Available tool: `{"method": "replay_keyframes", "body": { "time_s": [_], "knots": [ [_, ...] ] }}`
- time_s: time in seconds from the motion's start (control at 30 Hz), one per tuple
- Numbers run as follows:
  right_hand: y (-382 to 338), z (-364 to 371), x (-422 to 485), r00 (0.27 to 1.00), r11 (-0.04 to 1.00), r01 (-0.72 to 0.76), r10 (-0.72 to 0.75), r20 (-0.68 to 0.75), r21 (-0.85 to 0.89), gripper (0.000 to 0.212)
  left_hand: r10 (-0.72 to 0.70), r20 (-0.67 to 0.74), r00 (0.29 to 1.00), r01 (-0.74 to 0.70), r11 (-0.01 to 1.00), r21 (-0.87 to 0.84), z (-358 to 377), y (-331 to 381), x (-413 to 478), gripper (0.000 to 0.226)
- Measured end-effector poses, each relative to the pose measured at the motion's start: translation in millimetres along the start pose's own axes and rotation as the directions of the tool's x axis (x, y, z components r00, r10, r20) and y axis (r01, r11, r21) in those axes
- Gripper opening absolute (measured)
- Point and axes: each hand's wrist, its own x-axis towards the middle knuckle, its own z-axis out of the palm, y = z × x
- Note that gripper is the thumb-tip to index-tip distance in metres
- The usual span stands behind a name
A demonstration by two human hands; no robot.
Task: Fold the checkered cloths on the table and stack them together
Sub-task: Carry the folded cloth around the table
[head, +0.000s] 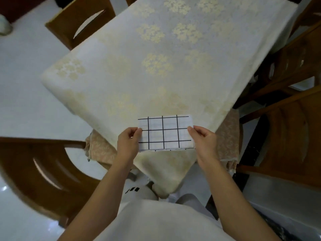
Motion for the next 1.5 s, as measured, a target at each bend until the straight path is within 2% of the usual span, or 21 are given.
{"method": "replay_keyframes", "body": {
  "time_s": [0.2,0.43,0.77,1.03,1.23,1.5],
  "knots": [
    [16,6,-32,0.987,0.992,0.048,-0.029,0.160,-0.115,0.009,-0.090,-0.133,0.987,0.082,0.994,-0.068,-30,-39,-52,0.020],
    [26,43,-72,0.942,0.972,0.093,-0.016,0.335,-0.215,0.009,-0.196,-0.308,0.931,0.146,0.973,-0.178,-80,-71,-91,0.017],
    [46,120,-148,0.825,0.945,0.171,0.017,0.564,-0.279,0.003,-0.321,-0.530,0.785,0.163,0.932,-0.322,-165,-115,-137,0.017],
    [72,196,-224,0.773,0.896,0.265,0.024,0.634,-0.357,0.006,-0.377,-0.587,0.716,0.128,0.898,-0.421,-248,-168,-155,0.019],
    [102,273,-287,0.754,0.874,0.305,0.022,0.656,-0.379,0.005,-0.386,-0.571,0.725,0.089,0.874,-0.478,-336,-222,-146,0.012],
    [150,382,-378,0.743,0.878,0.306,0.021,0.669,-0.367,0.006,-0.411,-0.558,0.721,0.085,0.851,-0.518,-474,-285,-135,0.013]
  ]
}}
